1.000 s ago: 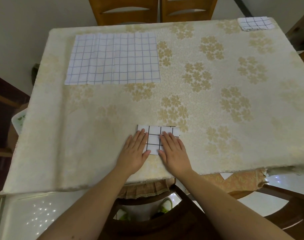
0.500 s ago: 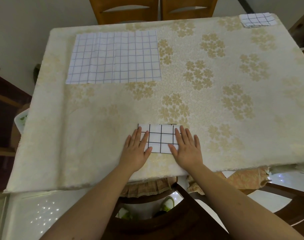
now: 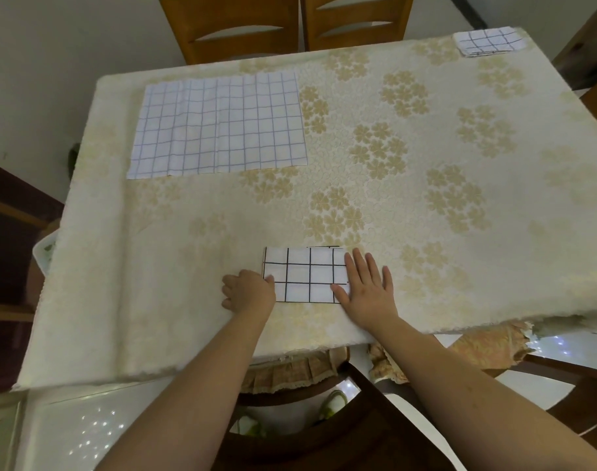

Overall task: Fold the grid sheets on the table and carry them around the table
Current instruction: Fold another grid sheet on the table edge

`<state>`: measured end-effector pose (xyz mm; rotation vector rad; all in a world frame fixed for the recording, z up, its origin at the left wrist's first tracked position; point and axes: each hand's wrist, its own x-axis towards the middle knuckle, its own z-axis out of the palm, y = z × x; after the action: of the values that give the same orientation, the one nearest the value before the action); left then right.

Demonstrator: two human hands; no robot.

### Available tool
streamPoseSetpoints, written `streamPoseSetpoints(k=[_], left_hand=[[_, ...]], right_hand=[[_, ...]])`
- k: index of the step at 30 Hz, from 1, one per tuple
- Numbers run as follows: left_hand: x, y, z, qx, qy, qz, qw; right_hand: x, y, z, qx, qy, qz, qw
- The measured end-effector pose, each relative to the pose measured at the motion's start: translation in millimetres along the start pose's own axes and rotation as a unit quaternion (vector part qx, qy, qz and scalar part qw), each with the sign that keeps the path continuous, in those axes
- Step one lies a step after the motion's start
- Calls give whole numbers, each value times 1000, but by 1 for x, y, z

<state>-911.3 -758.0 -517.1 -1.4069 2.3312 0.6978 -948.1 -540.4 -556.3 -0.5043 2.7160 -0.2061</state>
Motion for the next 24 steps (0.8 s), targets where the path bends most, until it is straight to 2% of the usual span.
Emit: streamPoseSetpoints(k=[3, 5, 9, 12, 19, 24], left_hand=[[4, 5, -4, 18, -35, -9, 999], [6, 5, -5, -14, -41, -6, 999], [2, 2, -4, -185, -43, 68, 979], [-6, 4, -9, -288, -41, 69, 954], [-5, -2, -18, -292, -37, 82, 952], [-38, -2, -41, -250, -31, 178, 951]], right_hand=[[0, 1, 0, 2, -5, -1, 1000], [0, 1, 1, 5, -1, -2, 1000], [0, 1, 0, 1, -10, -3, 1000], [0, 1, -1, 1, -19, -3, 1000], [4, 10, -4, -8, -27, -34, 999], [-4, 19, -7, -5, -24, -52, 998]])
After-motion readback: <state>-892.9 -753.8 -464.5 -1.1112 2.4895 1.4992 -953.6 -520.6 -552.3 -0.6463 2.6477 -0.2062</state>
